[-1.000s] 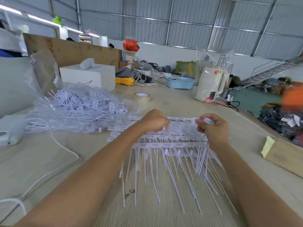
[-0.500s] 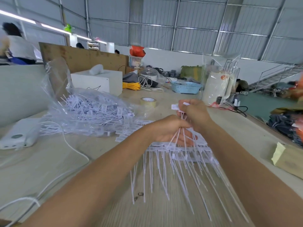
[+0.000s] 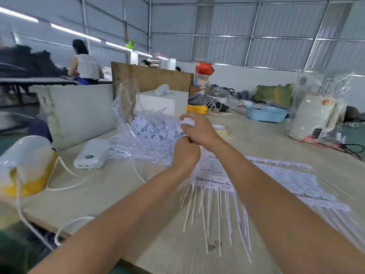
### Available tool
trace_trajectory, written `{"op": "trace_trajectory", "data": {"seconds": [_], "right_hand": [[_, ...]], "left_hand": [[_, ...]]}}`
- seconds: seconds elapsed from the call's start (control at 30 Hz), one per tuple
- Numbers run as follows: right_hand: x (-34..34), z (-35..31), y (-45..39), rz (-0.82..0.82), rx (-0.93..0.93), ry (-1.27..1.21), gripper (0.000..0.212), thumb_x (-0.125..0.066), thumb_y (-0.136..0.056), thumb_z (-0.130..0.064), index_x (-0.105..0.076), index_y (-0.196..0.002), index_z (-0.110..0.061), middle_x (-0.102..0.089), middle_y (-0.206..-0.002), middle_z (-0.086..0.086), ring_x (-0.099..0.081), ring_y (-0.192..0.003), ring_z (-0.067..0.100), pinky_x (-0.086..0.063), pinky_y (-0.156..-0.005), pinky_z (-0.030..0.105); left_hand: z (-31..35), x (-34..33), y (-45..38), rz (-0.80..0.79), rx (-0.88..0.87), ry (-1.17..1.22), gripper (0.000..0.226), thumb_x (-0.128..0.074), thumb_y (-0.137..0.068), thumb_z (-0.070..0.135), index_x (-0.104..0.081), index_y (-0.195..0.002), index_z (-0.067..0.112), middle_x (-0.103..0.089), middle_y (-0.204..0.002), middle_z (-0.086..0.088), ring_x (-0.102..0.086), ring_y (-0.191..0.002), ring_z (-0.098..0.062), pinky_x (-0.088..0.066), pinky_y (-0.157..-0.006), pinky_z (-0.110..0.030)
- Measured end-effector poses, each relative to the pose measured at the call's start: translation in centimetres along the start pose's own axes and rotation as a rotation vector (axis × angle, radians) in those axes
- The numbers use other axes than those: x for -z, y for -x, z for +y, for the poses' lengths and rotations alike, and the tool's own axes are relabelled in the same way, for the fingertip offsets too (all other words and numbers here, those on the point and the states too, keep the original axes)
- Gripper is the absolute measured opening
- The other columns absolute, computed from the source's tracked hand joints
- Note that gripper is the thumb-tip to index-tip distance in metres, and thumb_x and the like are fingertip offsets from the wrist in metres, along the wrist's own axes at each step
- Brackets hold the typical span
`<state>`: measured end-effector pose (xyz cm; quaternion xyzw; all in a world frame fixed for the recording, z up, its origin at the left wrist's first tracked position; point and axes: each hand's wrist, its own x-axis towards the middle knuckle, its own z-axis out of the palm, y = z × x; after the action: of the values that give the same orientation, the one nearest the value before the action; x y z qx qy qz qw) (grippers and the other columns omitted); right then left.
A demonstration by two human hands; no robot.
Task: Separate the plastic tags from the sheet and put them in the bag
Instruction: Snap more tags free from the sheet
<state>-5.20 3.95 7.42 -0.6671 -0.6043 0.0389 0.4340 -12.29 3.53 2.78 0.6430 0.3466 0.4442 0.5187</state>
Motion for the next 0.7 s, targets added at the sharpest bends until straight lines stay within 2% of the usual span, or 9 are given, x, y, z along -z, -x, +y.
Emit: {"op": "trace_trajectory", "data": {"seconds": [0.1, 0.2, 0.3, 0.37, 0.43, 0.47, 0.53, 0.63, 0.7], "right_hand": [[-1.9, 0.8, -1.1, -0.068, -0.140, -0.124, 0.038, -0.050, -0.094, -0.011, -0.047, -0.132, -0.005, -0.055, -0.123, 0.014, -0.055, -0.105, 0.026, -0.046, -0.090, 0.036], [-3.4, 2.5, -1.9, -0.060, -0.321, -0.241, 0.023, -0.046, -0.094, -0.012, -0.053, -0.116, -0.007, -0.056, -0.103, 0.013, -0.059, -0.085, 0.026, -0.050, -0.079, 0.038], [-4.1, 4.1, -2.4, -0.186, -0.350, 0.009, 0.007, -0.047, -0.090, -0.005, -0.054, -0.091, -0.007, -0.054, -0.094, 0.015, -0.052, -0.085, 0.024, -0.051, -0.082, 0.034], [-4.3, 5.0, -3.0, -0.200, -0.253, 0.191, 0.012, -0.046, -0.087, 0.002, -0.054, -0.090, -0.006, -0.050, -0.097, 0.015, -0.050, -0.088, 0.025, -0.045, -0.067, 0.025], [-3.8, 5.7, -3.6, -0.103, -0.134, 0.224, 0.028, -0.047, -0.085, 0.005, -0.055, -0.111, -0.001, -0.048, -0.123, 0.016, -0.051, -0.109, 0.030, -0.046, -0.077, 0.029], [-3.3, 5.9, -3.9, -0.038, -0.084, 0.226, 0.037, -0.047, -0.086, 0.005, -0.051, -0.121, -0.003, -0.041, -0.138, 0.016, -0.046, -0.122, 0.032, -0.045, -0.085, 0.033], [-2.3, 6.2, -4.5, 0.046, -0.036, 0.204, 0.048, -0.044, -0.086, 0.007, -0.043, -0.130, -0.013, -0.025, -0.151, 0.018, -0.032, -0.135, 0.033, -0.039, -0.087, 0.037], [-0.8, 6.8, -4.5, 0.082, -0.151, 0.157, 0.089, -0.048, -0.081, 0.011, 0.003, -0.150, -0.012, 0.011, -0.159, 0.002, -0.022, -0.140, 0.024, -0.043, -0.085, 0.035], [0.1, 7.3, -4.3, 0.066, -0.166, 0.180, 0.099, -0.054, -0.078, 0.010, 0.011, -0.149, -0.015, 0.020, -0.157, -0.003, -0.028, -0.138, 0.024, -0.045, -0.073, 0.032]], "left_hand": [[-0.8, 3.4, -2.5, 0.027, 0.062, -0.211, 0.029, -0.038, -0.087, -0.005, -0.049, -0.061, 0.002, -0.046, -0.057, -0.017, -0.049, -0.052, -0.027, -0.029, -0.038, -0.020], [-1.2, 6.2, -4.8, 0.001, 0.114, -0.421, 0.024, -0.039, -0.088, -0.003, -0.045, -0.066, 0.005, -0.048, -0.063, -0.012, -0.048, -0.052, -0.019, -0.034, -0.039, -0.020], [-0.8, 7.1, -6.3, -0.046, 0.093, -0.560, 0.034, -0.039, -0.092, 0.002, -0.038, -0.059, 0.012, -0.044, -0.061, -0.004, -0.043, -0.051, -0.015, -0.041, -0.050, -0.022], [-0.2, 6.8, -6.7, -0.066, 0.065, -0.603, 0.034, -0.040, -0.092, 0.003, -0.038, -0.059, 0.011, -0.045, -0.061, -0.004, -0.044, -0.051, -0.015, -0.042, -0.051, -0.024], [0.4, 5.8, -6.4, -0.079, -0.050, -0.580, 0.030, -0.041, -0.090, 0.002, -0.043, -0.061, 0.007, -0.045, -0.062, -0.004, -0.042, -0.052, -0.017, -0.039, -0.054, -0.027], [0.7, 5.2, -6.1, -0.094, -0.135, -0.560, 0.024, -0.041, -0.088, -0.001, -0.050, -0.066, 0.002, -0.047, -0.066, -0.006, -0.041, -0.056, -0.019, -0.035, -0.057, -0.026], [0.8, 4.2, -5.4, -0.164, -0.245, -0.567, 0.019, -0.040, -0.084, -0.006, -0.058, -0.081, -0.005, -0.049, -0.074, -0.009, -0.042, -0.064, -0.021, -0.029, -0.056, -0.027], [0.6, 3.7, -6.8, -0.204, -0.140, -0.625, 0.020, -0.040, -0.085, -0.004, -0.049, -0.068, 0.001, -0.044, -0.063, -0.007, -0.044, -0.062, -0.022, -0.031, -0.048, -0.027], [0.6, 3.9, -8.3, -0.162, -0.039, -0.663, 0.022, -0.041, -0.090, 0.000, -0.054, -0.072, 0.002, -0.051, -0.068, -0.008, -0.054, -0.070, -0.027, -0.034, -0.048, -0.027]]}}
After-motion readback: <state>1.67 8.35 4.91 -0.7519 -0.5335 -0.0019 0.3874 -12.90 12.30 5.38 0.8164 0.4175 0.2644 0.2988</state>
